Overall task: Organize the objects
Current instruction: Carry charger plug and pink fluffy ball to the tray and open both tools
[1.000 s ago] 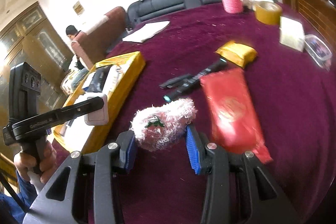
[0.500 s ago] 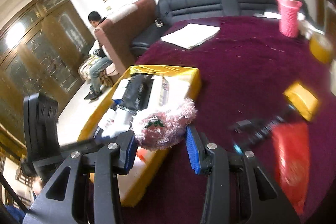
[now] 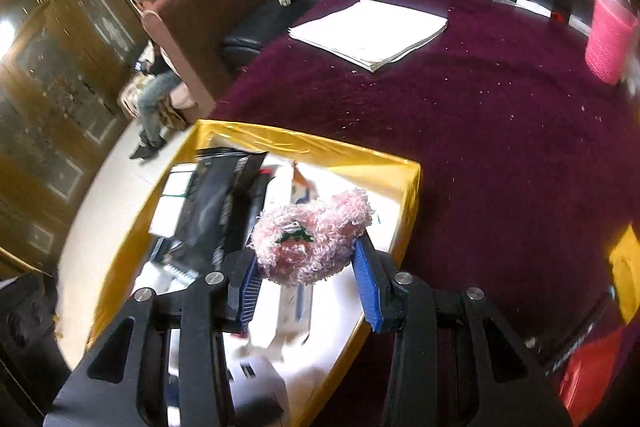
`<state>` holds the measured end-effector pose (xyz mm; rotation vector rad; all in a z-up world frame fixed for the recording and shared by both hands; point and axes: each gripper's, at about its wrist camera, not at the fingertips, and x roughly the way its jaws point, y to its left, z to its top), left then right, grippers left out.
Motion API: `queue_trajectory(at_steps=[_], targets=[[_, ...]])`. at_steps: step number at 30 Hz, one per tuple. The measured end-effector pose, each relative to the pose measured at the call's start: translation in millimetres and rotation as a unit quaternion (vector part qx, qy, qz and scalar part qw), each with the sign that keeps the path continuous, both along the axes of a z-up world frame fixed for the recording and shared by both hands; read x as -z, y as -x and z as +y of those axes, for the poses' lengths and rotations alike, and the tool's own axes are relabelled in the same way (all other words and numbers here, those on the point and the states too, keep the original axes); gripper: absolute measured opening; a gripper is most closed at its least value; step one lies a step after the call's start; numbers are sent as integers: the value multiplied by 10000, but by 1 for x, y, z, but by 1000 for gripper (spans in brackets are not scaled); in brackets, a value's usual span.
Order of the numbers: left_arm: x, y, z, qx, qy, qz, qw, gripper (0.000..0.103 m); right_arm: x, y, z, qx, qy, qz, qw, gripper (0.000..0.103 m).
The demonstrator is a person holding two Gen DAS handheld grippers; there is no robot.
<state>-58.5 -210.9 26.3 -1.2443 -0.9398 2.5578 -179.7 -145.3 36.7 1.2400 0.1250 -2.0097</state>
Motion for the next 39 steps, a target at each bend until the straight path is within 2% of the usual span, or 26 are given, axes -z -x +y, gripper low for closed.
queue_trajectory(at_steps=[4,8,15,22,24,32,39], targets=[[8,8,-3,-103,5,-60,9999,20,11,12,-10,-82,-196,-206,9996,39],[12,11,-2,-115,-59,-93,9999,20,18,16,-17,-130,-395,-185,9990,39],[18,14,-4,-158,-82,-188,9997,21,22,21,-23,-87,-426,-214,9988,41],[15,10,-2,-137,-152,-123,9997,32,15,22,-17,-34,-227,-248,9994,46],[14,9,-4,-135,-194,-108,9997,32,12,22,-15,-46,-179,-222,9996,50],[7,1,-4,-97,-275,-40,9996,32,5,19,-6,-7,35,-246,9997,50],[-4,-12,2,-23,-196,77,9998,32,0,10,32,128,491,-406,9979,51]])
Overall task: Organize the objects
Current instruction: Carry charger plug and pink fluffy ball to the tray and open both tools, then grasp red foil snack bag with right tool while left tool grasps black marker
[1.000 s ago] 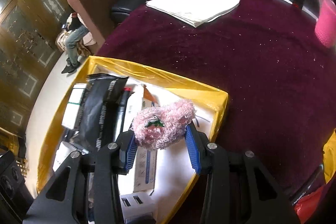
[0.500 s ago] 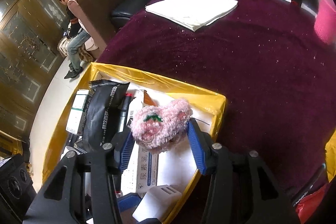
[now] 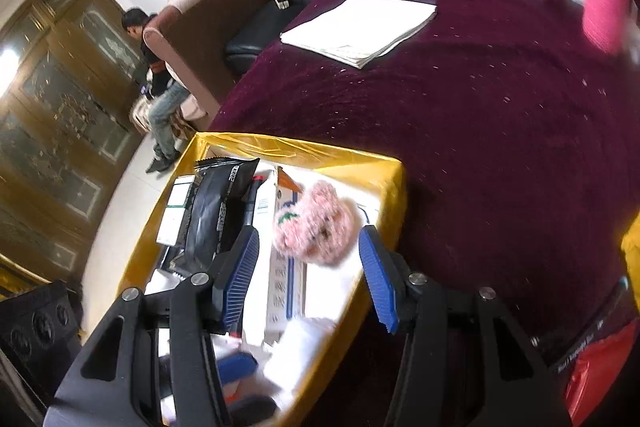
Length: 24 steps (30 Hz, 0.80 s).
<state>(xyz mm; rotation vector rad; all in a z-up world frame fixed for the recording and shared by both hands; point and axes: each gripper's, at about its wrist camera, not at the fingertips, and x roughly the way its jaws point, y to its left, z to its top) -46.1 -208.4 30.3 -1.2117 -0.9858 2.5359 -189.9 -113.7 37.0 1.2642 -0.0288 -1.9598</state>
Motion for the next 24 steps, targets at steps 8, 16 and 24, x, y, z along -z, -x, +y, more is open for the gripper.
queue_trajectory(at_steps=[8,16,24], targets=[[-14,4,19,139,234,160,9995,36,-3,-5,59,197,409,-241,9987,51],[-26,-1,52,437,502,228,9975,40,-10,-13,125,472,737,-289,9957,53],[-25,7,90,822,851,158,9928,48,-4,-24,187,775,536,-82,9955,60]])
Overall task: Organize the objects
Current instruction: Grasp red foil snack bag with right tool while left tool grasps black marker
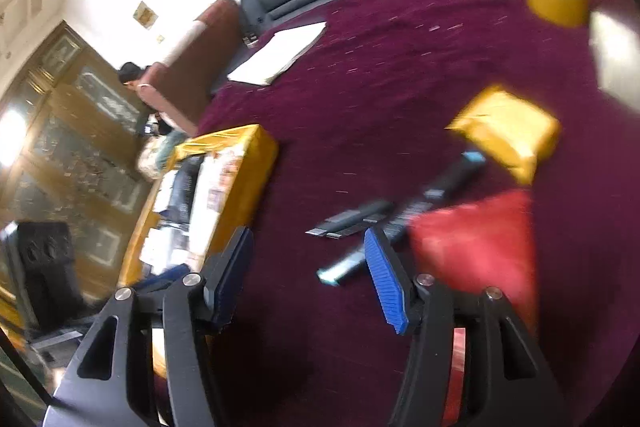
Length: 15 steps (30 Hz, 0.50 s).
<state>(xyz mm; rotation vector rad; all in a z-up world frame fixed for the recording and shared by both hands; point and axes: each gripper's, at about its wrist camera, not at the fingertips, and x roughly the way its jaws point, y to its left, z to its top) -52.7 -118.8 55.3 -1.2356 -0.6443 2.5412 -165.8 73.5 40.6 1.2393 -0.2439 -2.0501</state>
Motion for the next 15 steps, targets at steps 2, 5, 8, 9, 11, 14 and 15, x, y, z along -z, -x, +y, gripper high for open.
queue_trajectory(at_steps=[2,5,8,9,11,14,15], targets=[[1,2,8,94,103,-3,9999,48,-1,-5,14,161,-390,277,9987,63],[3,2,20,239,165,-47,9996,48,-1,-10,29,367,-1092,631,9913,68],[6,2,29,356,220,-102,9991,48,8,-12,32,373,-1730,886,9802,71],[7,1,31,392,241,-117,9989,48,12,-11,32,377,-1903,911,9768,71],[8,0,34,440,276,-140,9986,48,22,-8,35,400,-2121,870,9726,72],[11,1,34,453,304,-191,9983,48,33,-3,39,261,-1759,484,9829,72],[11,1,34,451,307,-200,9983,48,34,-4,37,212,-1682,445,9845,72]])
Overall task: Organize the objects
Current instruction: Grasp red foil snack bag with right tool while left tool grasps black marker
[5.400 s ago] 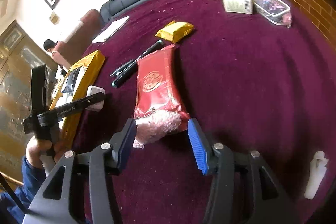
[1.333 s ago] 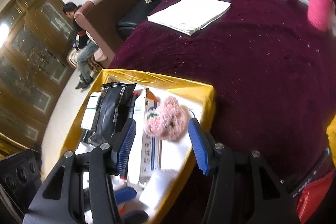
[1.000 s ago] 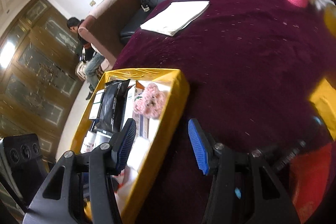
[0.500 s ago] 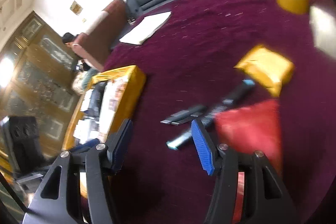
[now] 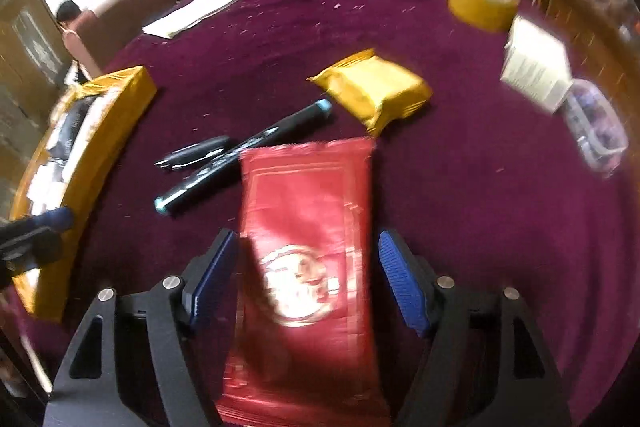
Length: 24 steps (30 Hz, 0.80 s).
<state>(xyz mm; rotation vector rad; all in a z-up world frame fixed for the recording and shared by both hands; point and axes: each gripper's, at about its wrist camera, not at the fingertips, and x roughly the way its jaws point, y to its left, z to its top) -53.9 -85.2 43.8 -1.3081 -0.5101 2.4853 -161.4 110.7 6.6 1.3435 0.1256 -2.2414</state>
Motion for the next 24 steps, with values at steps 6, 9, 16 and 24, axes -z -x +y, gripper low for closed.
queue_trajectory(at_steps=[6,9,16,24], targets=[[1,4,4,53,99,-45,9999,48,15,-6,-19,-75,-813,275,9963,76],[-2,10,10,163,222,-85,9996,48,13,-7,-7,-2,-582,491,9971,53],[-16,48,47,839,890,-43,9925,48,6,18,61,774,910,103,9928,47],[12,96,102,1628,2065,-32,9648,47,-3,22,94,1173,1655,46,9792,48]])
